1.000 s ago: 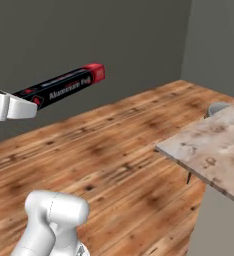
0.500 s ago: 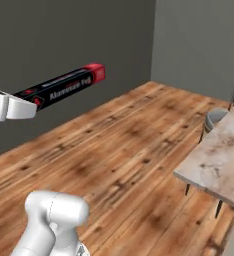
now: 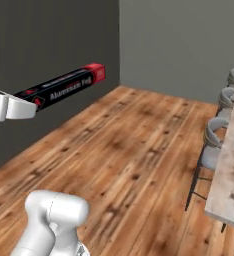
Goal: Retrieve the tupperware and aluminum foil from the cabinet and place them on the dining counter near the plate with fishs to prepare for storing leftovers.
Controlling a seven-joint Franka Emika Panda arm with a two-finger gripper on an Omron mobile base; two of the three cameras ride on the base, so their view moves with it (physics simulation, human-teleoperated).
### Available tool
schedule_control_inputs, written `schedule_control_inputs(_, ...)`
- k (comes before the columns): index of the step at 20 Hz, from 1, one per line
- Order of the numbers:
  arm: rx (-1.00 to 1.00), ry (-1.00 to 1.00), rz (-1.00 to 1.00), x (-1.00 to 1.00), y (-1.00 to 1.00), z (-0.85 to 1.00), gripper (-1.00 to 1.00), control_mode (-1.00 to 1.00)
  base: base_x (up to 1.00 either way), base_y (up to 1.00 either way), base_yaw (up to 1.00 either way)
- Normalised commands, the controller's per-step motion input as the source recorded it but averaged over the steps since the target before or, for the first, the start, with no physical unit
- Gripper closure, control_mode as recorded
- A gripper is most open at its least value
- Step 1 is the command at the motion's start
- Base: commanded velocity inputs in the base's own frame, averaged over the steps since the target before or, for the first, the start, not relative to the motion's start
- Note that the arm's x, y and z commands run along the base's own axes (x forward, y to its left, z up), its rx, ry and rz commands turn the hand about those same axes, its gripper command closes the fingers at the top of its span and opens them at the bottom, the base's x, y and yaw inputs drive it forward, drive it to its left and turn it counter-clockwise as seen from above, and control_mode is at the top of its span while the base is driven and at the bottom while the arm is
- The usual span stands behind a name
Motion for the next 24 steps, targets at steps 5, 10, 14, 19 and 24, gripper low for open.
schedule_control_inputs(5,0.00,0.00,0.00,0.00,0.00,0.00,1.00,1.00,1.00,0.53,-0.38)
schedule_control_inputs(10,0.00,0.00,0.00,0.00,0.00,0.00,1.00,1.00,1.00,0.59,-0.35)
schedule_control_inputs(14,0.00,0.00,0.00,0.00,0.00,0.00,1.00,1.00,1.00,0.64,-0.34)
schedule_control_inputs(19,0.00,0.00,0.00,0.00,0.00,0.00,1.00,1.00,1.00,0.65,-0.33)
schedule_control_inputs(24,0.00,0.00,0.00,0.00,0.00,0.00,1.00,1.00,1.00,0.57,-0.34)
